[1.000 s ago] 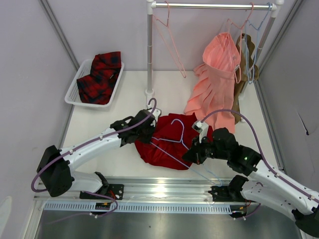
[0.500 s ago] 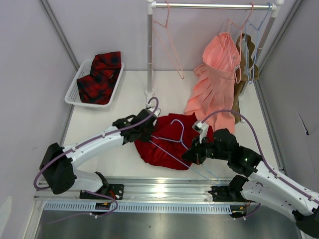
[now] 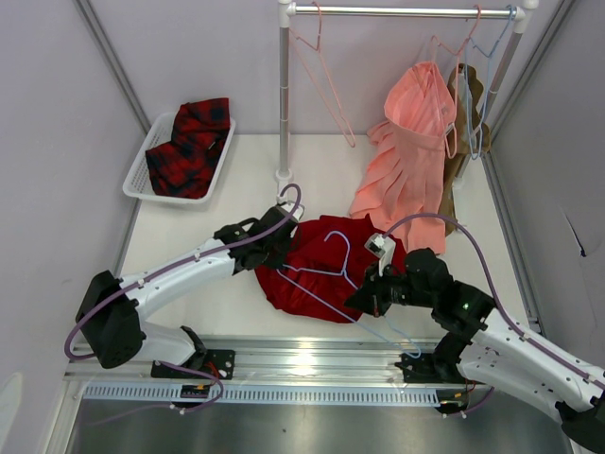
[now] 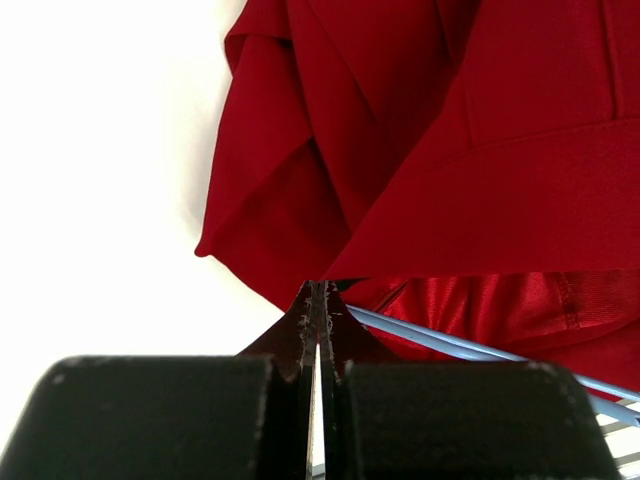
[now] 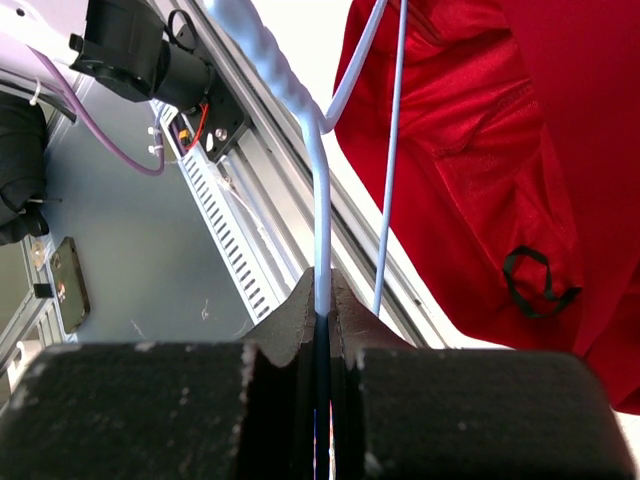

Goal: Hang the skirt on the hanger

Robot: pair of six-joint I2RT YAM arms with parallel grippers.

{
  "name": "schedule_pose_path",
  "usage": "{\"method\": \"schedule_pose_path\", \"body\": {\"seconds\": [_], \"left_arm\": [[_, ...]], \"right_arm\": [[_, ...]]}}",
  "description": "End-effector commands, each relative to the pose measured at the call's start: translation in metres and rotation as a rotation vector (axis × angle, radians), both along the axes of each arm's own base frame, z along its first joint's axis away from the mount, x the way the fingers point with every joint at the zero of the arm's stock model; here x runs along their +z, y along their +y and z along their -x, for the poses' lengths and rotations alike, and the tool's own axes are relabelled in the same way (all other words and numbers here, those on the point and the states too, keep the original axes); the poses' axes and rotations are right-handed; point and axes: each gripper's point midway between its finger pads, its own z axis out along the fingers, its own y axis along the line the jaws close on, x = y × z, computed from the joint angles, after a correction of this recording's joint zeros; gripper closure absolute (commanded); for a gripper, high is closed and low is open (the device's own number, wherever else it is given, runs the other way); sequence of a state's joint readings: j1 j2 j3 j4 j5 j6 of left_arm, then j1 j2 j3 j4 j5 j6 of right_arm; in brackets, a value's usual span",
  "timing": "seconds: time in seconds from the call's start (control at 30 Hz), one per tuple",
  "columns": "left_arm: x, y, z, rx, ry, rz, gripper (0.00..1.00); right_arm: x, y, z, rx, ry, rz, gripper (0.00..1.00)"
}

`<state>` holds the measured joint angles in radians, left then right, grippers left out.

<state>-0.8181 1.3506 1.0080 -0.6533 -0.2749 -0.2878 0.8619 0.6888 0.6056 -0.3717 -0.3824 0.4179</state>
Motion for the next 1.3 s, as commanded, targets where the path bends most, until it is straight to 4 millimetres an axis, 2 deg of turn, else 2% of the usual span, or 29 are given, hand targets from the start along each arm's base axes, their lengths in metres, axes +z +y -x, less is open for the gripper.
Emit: {"method": "schedule_pose_path", "body": {"seconds": [0.0,0.17,0.4,0.53,0.73,0.77,0.9,1.07,1.27], "left_arm": [[0.016,-0.018,-0.005,-0.032,-0.026,0.07,1.0],[0.012,-0.017,-0.002,-0.045,-0.012,0.056,1.0],[0.007,-0.004,-0.006,0.019,-0.021,-0.005,1.0],[0.006,-0.005,-0.005,0.025,-0.019,0.01,1.0],[0.01,-0.008,-0.004,0.027,-0.014,0.035,0.85],[0.012,-0.01,-0.002,0.02,-0.013,0.049,0.8],[0.019,-0.013,0.001,0.03,-0.008,0.092,0.68],[0.029,-0.014,0.012,0.076,0.024,0.163,0.61],[0.04,-0.015,0.02,0.14,0.05,0.239,0.59]], "right_arm": [[0.016,0.006,-0.007,-0.009,-0.053,-0.051,1.0],[0.018,0.007,-0.014,-0.035,-0.068,-0.041,1.0],[0.017,0.0,-0.004,-0.022,-0.037,-0.029,1.0],[0.019,-0.003,0.0,-0.021,-0.027,-0.026,1.0],[0.022,-0.004,0.005,-0.004,-0.018,-0.033,1.0],[0.021,-0.006,0.004,-0.015,-0.018,-0.023,1.0],[0.026,-0.007,0.004,-0.016,-0.026,-0.025,1.0],[0.033,-0.01,0.002,-0.027,-0.037,-0.017,1.0],[0.037,-0.012,0.002,-0.033,-0.047,-0.01,1.0]]}}
